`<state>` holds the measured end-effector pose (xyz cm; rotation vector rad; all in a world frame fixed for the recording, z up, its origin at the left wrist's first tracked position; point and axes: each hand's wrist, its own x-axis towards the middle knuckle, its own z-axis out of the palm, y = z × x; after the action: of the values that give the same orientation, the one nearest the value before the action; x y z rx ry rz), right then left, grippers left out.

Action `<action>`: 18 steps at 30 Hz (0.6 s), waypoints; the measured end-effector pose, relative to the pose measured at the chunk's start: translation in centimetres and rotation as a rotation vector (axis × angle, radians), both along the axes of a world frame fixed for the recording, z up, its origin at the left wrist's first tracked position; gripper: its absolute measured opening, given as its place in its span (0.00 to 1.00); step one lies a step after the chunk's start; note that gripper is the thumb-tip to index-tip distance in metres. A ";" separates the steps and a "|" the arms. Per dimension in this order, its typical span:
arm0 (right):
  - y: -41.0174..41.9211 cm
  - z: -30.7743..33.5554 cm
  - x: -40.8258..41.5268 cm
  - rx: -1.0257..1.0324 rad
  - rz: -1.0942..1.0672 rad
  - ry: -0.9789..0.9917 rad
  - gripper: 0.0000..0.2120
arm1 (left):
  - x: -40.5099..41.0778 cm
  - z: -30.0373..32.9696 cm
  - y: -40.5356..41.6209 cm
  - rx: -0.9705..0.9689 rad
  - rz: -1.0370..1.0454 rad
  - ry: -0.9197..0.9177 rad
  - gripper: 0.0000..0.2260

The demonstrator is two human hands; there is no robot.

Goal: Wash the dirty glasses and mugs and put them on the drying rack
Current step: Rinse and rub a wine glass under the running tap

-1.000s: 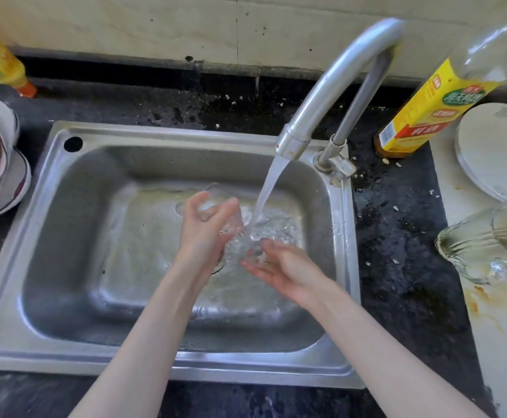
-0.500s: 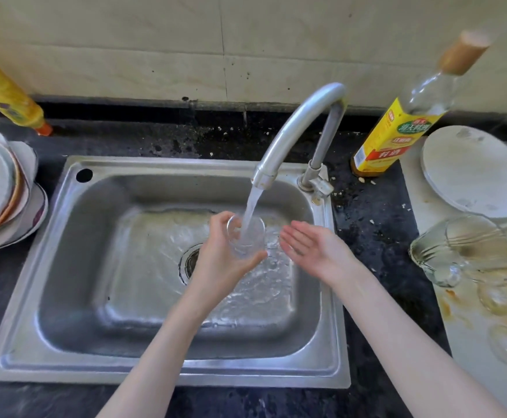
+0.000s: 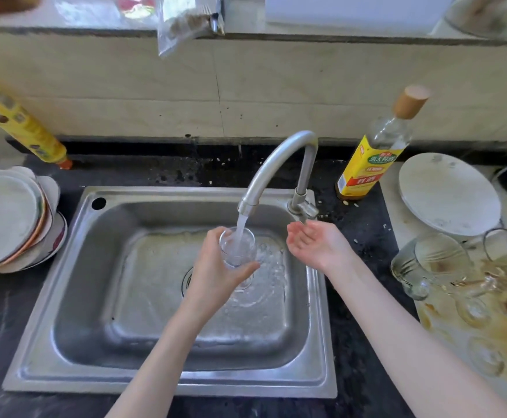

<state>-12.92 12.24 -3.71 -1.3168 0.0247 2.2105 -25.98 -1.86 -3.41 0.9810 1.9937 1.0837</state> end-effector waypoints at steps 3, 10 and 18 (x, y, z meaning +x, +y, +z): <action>0.7 0.8 0.1 0.001 0.027 0.005 0.11 | -0.1 0.4 0.1 0.020 -0.002 0.025 0.27; 4.0 2.3 1.7 0.019 0.025 0.034 0.16 | -0.1 2.5 1.1 0.040 -0.025 0.073 0.25; 0.5 1.6 2.4 0.238 0.230 -0.195 0.09 | -0.6 1.1 1.6 -0.089 0.243 -0.190 0.22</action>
<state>-10.52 12.70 -2.10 -1.4512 -0.4703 2.1760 -26.57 -0.29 -2.35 0.5774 2.0194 1.1590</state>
